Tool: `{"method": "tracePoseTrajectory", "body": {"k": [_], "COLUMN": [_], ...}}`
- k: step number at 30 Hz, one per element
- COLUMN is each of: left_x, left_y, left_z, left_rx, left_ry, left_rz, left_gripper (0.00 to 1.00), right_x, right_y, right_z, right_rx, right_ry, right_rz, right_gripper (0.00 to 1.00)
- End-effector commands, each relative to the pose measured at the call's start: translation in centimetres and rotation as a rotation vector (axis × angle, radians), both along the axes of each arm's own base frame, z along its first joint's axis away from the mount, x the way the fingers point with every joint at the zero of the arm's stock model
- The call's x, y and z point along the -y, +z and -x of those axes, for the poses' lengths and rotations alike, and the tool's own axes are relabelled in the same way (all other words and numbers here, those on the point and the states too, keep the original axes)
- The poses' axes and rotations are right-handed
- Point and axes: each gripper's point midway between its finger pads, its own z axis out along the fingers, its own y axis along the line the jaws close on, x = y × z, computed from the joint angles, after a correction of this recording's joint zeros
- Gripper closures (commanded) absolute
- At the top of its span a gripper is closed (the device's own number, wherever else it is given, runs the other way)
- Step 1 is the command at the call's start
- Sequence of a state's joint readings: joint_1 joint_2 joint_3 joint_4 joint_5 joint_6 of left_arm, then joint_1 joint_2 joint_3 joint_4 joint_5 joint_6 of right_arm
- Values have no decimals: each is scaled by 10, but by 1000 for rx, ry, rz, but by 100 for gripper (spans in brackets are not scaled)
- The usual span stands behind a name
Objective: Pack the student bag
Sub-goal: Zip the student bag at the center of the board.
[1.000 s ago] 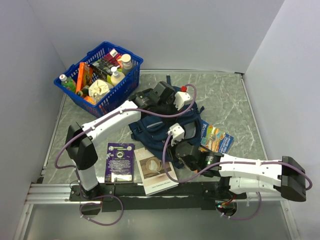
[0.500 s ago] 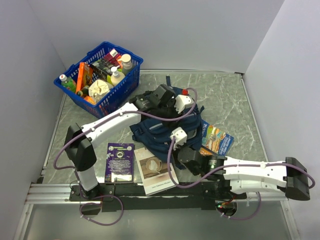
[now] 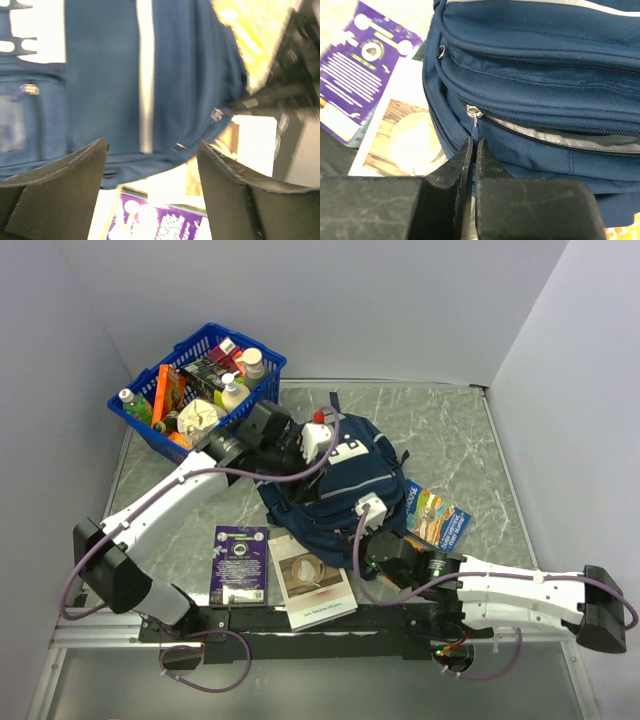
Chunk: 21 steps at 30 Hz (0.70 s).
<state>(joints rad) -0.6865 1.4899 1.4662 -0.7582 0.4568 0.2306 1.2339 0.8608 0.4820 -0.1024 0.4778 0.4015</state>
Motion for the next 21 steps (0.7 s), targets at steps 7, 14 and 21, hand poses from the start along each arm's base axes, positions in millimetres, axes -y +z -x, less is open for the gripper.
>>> {"method": "tracePoseTrajectory", "body": {"k": [7, 14, 21], "left_x": [6, 22, 17], "left_y": [-8, -20, -47], "left_z": [62, 53, 42], "left_rx": [204, 389, 455], "left_ry": [-282, -304, -296], "left_rz": [39, 30, -32], "left_gripper": [41, 36, 23], "right_x": [-13, -31, -31], "right_y": [55, 74, 79], "right_z": [-10, -1, 3], "right_rx": [-85, -112, -122], "right_ry": [25, 118, 126], "right_rz": [-268, -298, -317], "right_gripper": [100, 100, 100]}}
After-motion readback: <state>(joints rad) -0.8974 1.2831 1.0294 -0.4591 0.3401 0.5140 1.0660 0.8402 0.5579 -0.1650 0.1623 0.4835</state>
